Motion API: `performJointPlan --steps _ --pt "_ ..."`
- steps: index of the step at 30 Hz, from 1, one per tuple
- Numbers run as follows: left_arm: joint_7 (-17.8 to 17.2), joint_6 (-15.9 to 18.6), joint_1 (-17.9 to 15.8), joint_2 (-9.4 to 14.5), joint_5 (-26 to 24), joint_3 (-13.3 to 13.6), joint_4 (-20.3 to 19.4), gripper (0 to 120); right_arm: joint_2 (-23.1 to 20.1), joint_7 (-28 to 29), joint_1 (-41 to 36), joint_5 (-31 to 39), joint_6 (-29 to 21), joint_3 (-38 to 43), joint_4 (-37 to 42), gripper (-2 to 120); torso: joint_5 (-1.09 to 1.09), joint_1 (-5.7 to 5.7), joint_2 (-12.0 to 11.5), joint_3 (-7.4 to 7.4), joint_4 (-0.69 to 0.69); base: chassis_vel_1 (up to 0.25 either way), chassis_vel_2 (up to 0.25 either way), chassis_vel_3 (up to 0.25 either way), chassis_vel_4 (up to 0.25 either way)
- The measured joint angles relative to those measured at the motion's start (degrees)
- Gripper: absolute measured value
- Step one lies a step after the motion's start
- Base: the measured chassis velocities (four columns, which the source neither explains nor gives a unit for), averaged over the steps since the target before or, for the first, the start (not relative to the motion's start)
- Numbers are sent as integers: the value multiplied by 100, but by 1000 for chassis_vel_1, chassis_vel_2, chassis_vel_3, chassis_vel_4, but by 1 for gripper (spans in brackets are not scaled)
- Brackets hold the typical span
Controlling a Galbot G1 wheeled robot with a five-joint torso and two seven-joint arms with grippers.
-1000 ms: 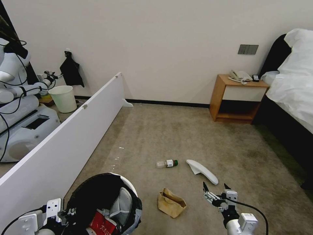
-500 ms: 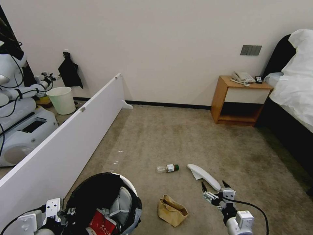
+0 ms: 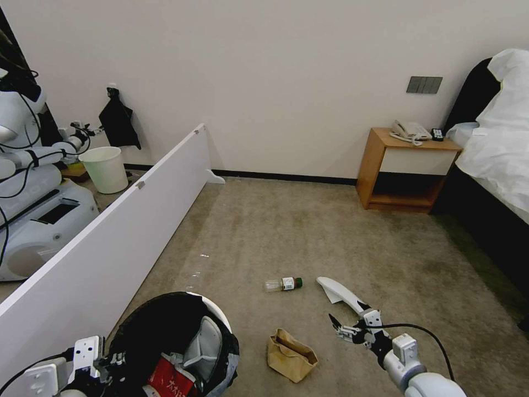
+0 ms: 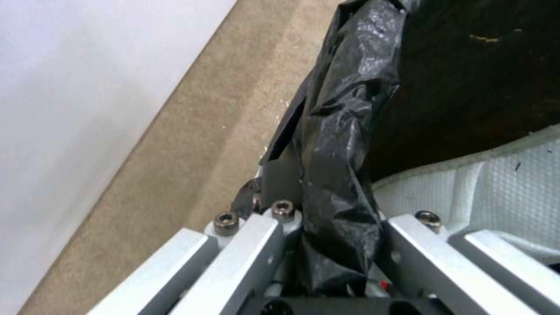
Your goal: Pick up the trash bin, then pick up the garbage from the floor and place it into the trash bin.
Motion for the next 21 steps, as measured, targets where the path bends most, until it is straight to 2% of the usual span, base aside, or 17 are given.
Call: performJointPlan --steps 4,9,21 --pt "-6 0 -34 13 5 6 1 2 -159 -203 20 -56 122 -151 -151 100 -2 0 0 0 -1 0 0 0 0" --pt "-9 0 -13 9 22 7 1 2 -125 -267 120 -59 161 -331 -275 100 -2 0 0 0 -1 0 0 0 0" --pt "-13 0 69 -64 97 -10 -55 2 362 -292 793 75 190 -1222 -885 100 -2 0 0 0 1 0 0 0 0"
